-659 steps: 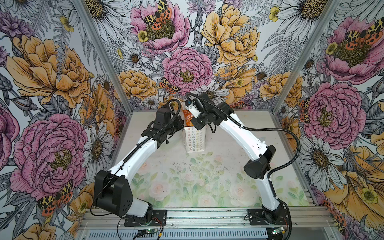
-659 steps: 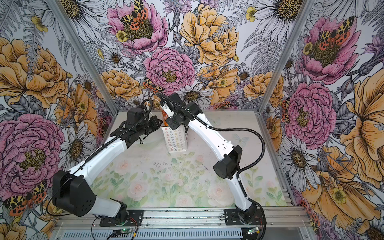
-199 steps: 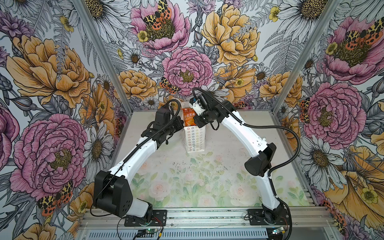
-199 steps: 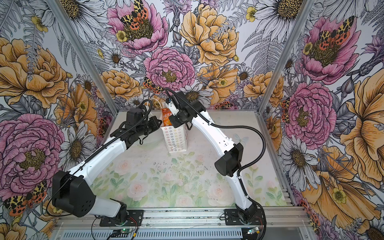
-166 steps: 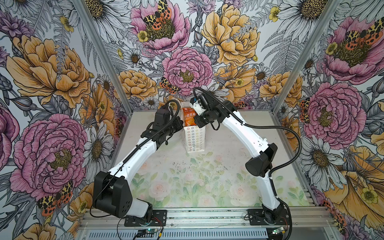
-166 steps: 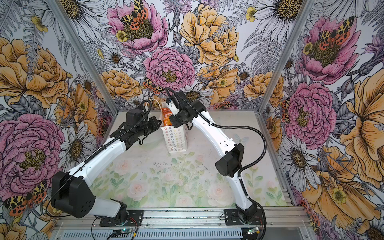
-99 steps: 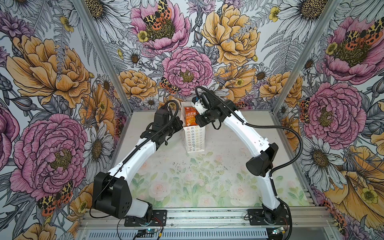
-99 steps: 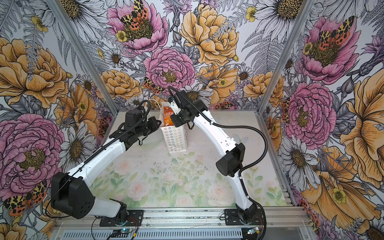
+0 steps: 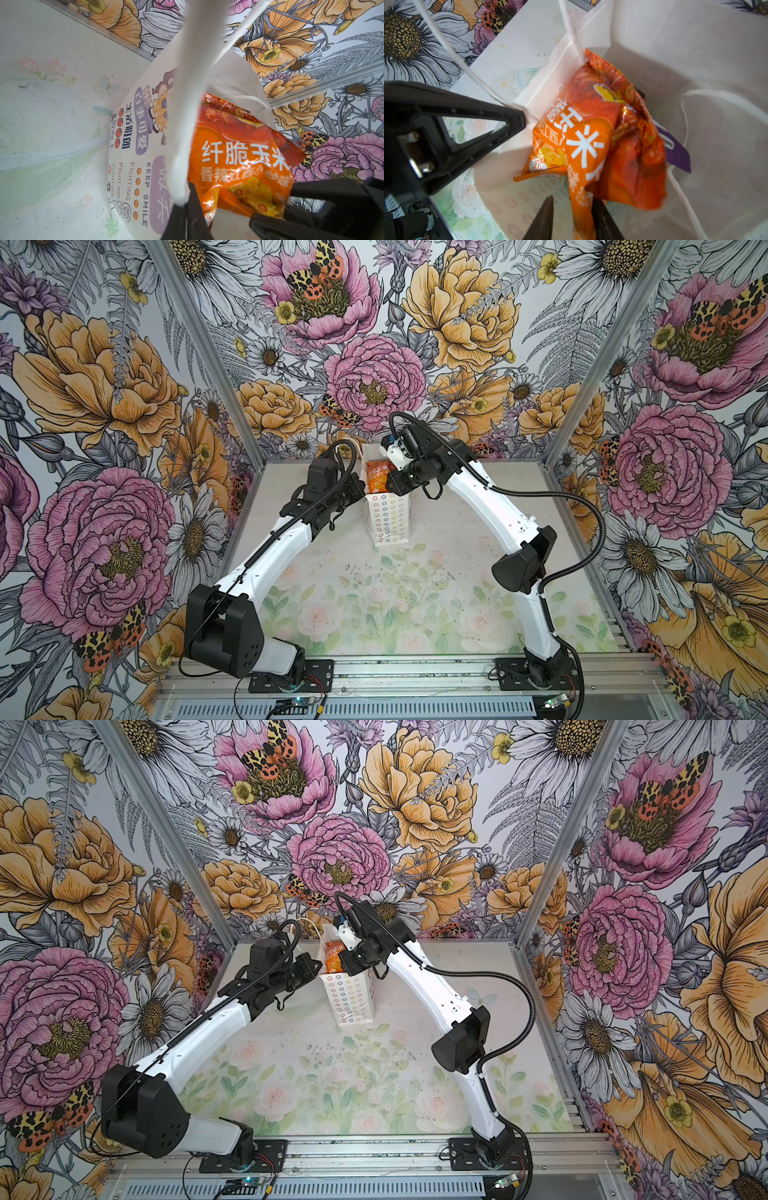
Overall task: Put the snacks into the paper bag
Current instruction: 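Push the orange packet deeper into the bag with the right gripper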
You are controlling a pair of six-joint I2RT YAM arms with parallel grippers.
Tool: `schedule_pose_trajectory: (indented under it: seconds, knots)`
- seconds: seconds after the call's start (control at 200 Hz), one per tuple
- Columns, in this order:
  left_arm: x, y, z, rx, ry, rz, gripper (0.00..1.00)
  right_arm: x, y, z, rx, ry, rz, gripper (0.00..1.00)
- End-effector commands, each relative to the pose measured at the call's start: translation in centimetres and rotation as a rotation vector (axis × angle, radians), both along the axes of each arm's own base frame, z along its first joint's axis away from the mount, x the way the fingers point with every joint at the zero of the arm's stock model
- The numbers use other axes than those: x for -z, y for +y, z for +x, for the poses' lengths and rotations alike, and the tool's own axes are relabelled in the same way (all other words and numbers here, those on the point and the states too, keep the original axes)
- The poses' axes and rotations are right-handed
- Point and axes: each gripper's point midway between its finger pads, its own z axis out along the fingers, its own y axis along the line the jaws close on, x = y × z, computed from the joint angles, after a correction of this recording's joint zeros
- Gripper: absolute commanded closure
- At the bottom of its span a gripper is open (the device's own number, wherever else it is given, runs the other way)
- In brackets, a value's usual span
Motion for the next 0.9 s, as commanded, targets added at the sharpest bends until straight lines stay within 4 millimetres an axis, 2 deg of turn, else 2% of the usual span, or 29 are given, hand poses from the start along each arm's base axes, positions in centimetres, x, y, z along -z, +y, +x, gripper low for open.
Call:
schedule_pose_trajectory:
  seconds: [0.0, 0.07, 0.265, 0.41, 0.54, 0.666, 0.896]
  knots:
    - [0.3, -0.2, -0.1, 0.016, 0.021, 0.001, 1.00, -3.0, -0.6, -0.3, 0.001, -0.084, -0.001, 0.67]
    - [0.4, -0.2, -0.2, 0.016, 0.023, 0.001, 1.00, -4.0, -1.5, 0.4, 0.034, -0.138, -0.024, 0.62]
    - [0.4, -0.2, -0.1, 0.019, 0.021, 0.000, 1.00, -7.0, -3.4, 2.4, 0.111, -0.239, -0.012, 0.58]
    - [0.2, -0.3, -0.1, 0.023, 0.018, -0.002, 1.00, -7.5, -3.7, 4.3, 0.158, -0.293, -0.008, 0.57]
    - [0.2, -0.3, -0.1, 0.020, 0.019, -0.001, 1.00, -6.6, -3.2, 5.6, 0.193, -0.303, -0.007, 0.57]
    - [0.2, -0.3, -0.1, 0.021, 0.019, 0.000, 1.00, -4.9, -2.7, 6.6, 0.212, -0.293, -0.024, 0.57]
    - [0.3, -0.5, 0.1, 0.024, 0.025, -0.001, 1.00, -1.3, -0.9, 6.5, 0.176, -0.252, -0.080, 0.58]
